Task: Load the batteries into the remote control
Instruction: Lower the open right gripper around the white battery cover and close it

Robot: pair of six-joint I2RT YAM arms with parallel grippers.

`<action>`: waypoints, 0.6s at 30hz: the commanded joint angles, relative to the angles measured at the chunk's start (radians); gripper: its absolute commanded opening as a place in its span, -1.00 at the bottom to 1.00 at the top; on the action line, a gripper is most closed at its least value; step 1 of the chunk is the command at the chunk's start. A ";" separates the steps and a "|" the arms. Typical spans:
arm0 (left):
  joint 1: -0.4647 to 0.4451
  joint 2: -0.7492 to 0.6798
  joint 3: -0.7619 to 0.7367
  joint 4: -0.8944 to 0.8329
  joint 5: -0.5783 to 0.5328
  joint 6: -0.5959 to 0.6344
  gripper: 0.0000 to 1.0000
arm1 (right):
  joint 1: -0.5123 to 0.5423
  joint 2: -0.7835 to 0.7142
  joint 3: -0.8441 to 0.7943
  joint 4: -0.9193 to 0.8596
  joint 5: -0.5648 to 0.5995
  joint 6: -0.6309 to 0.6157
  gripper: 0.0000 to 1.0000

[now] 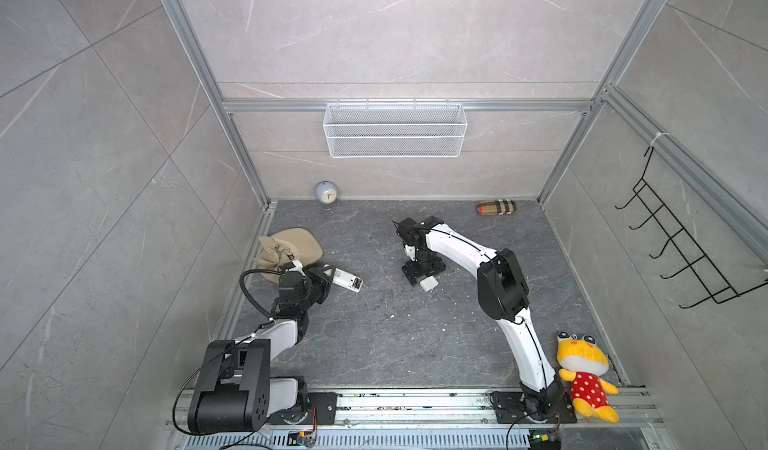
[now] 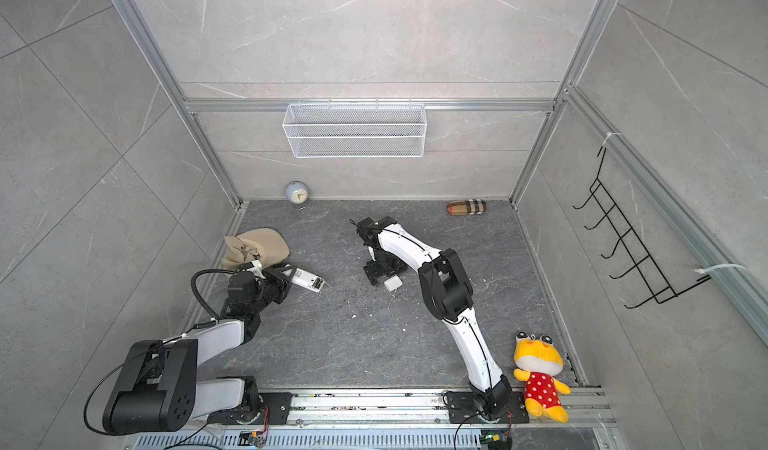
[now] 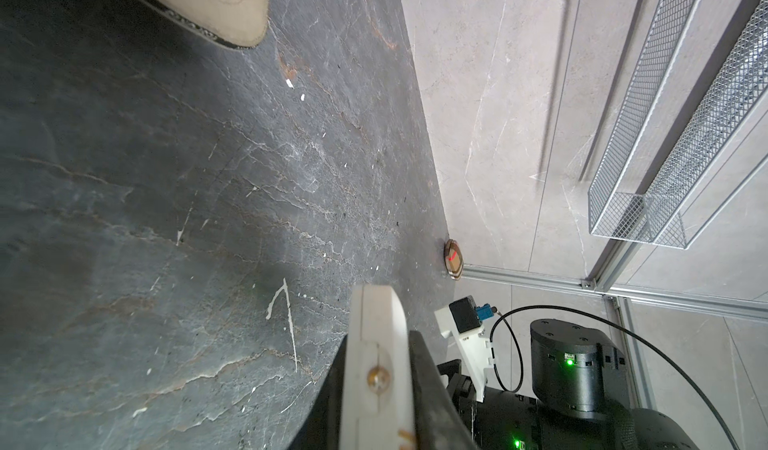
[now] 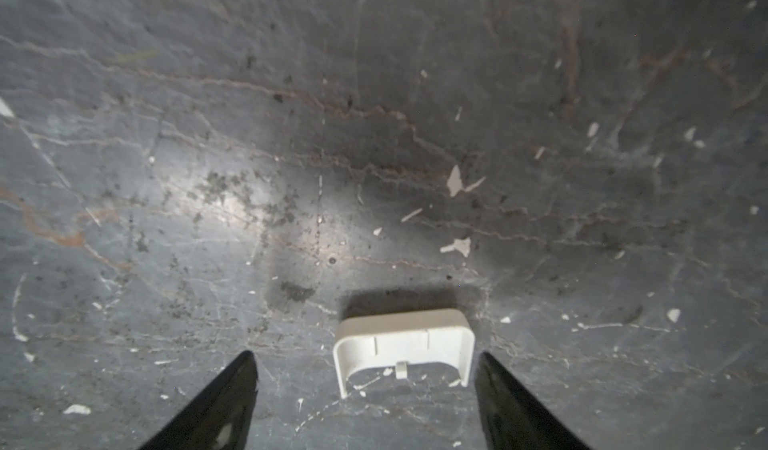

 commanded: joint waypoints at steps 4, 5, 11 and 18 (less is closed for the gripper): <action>-0.003 -0.007 0.042 0.031 0.016 0.021 -1.00 | -0.002 0.046 0.057 -0.054 0.038 -0.023 0.69; -0.002 -0.008 0.044 0.027 0.016 0.021 -1.00 | -0.003 0.049 0.060 -0.059 0.042 -0.023 0.70; -0.003 -0.003 0.047 0.026 0.015 0.022 -1.00 | -0.017 0.028 0.019 -0.035 0.050 -0.019 0.70; -0.002 -0.001 0.054 0.029 0.016 0.019 -1.00 | -0.035 0.001 -0.048 0.023 0.000 -0.016 0.69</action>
